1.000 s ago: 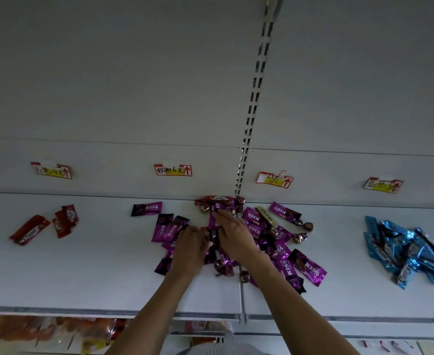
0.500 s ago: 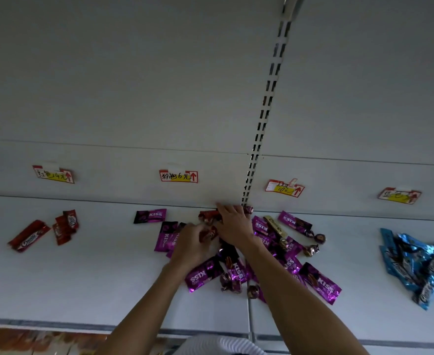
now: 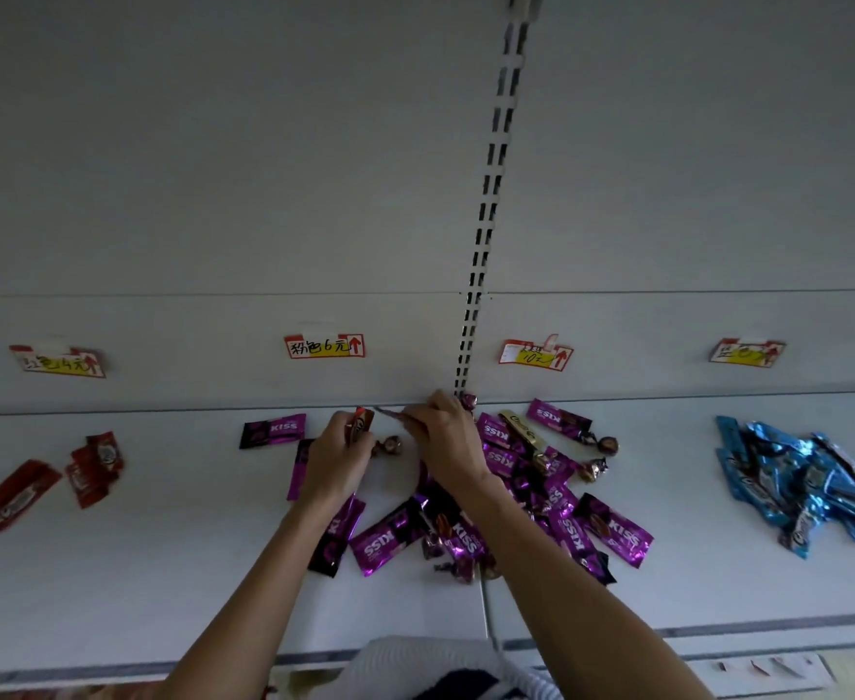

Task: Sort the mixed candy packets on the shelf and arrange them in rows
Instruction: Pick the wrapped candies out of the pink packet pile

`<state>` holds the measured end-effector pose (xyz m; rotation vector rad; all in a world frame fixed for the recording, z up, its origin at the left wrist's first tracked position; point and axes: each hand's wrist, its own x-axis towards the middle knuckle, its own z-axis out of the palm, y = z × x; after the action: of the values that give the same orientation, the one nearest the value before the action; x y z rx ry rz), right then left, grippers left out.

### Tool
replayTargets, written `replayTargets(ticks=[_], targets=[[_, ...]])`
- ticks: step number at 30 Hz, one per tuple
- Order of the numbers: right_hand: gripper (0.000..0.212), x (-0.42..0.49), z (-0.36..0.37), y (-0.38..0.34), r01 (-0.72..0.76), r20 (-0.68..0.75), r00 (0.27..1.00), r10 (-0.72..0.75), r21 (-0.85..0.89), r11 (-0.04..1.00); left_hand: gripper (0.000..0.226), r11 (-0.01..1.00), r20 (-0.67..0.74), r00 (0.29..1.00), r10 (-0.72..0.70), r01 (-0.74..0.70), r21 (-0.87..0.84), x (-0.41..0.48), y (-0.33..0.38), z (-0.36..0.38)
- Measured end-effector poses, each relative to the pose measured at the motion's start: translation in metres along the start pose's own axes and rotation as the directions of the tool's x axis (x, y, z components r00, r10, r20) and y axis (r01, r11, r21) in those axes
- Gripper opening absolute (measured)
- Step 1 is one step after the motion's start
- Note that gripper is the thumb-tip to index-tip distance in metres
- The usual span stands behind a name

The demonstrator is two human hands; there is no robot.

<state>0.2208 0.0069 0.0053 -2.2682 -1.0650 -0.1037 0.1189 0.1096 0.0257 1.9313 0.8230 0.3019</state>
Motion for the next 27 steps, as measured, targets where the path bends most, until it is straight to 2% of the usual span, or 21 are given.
replayTargets(ticks=[2,6,9,12,14,16,18,21,27], targets=[[0.016,-0.004,-0.008,-0.010,0.055,-0.056,0.997,-0.048,0.131,0.990,0.012,0.998,-0.009,1.000,-0.009,0.009,-0.060,-0.004,0.006,0.001],[0.011,-0.021,-0.023,-0.027,0.089,-0.091,0.994,-0.068,0.253,0.963,0.030,0.985,-0.017,1.000,0.021,-0.024,-0.173,-0.012,0.018,0.005],[0.004,-0.040,-0.039,-0.037,0.028,0.012,0.999,-0.034,0.358,0.933,0.035,0.990,-0.002,0.999,0.045,-0.045,-0.137,-0.027,0.025,0.008],[0.013,-0.059,-0.059,-0.044,-0.150,0.186,0.979,0.083,0.381,0.912,0.039,0.986,0.017,1.000,0.020,-0.017,-0.163,-0.041,0.027,0.010],[0.022,-0.072,-0.072,-0.040,-0.311,0.222,0.945,0.238,0.400,0.862,0.027,0.979,-0.021,1.000,-0.021,0.016,-0.202,-0.046,0.023,0.010],[0.014,-0.085,-0.086,-0.033,-0.409,0.207,0.913,0.353,0.449,0.795,0.028,0.977,-0.087,0.995,-0.055,0.035,-0.212,-0.055,0.021,0.005],[0.006,-0.098,-0.100,-0.026,-0.435,0.141,0.895,0.424,0.486,0.758,0.029,0.975,-0.139,0.988,-0.064,0.032,-0.220,-0.070,0.021,-0.002],[0.011,-0.116,-0.115,-0.014,-0.456,0.065,0.867,0.494,0.504,0.733,0.027,0.959,-0.217,0.974,-0.068,0.004,-0.283,-0.098,0.021,-0.013],[0.015,-0.145,-0.133,-0.005,-0.465,0.094,0.840,0.534,0.632,0.620,0.020,0.828,-0.257,0.938,-0.234,0.053,-0.559,-0.148,0.015,-0.022]])
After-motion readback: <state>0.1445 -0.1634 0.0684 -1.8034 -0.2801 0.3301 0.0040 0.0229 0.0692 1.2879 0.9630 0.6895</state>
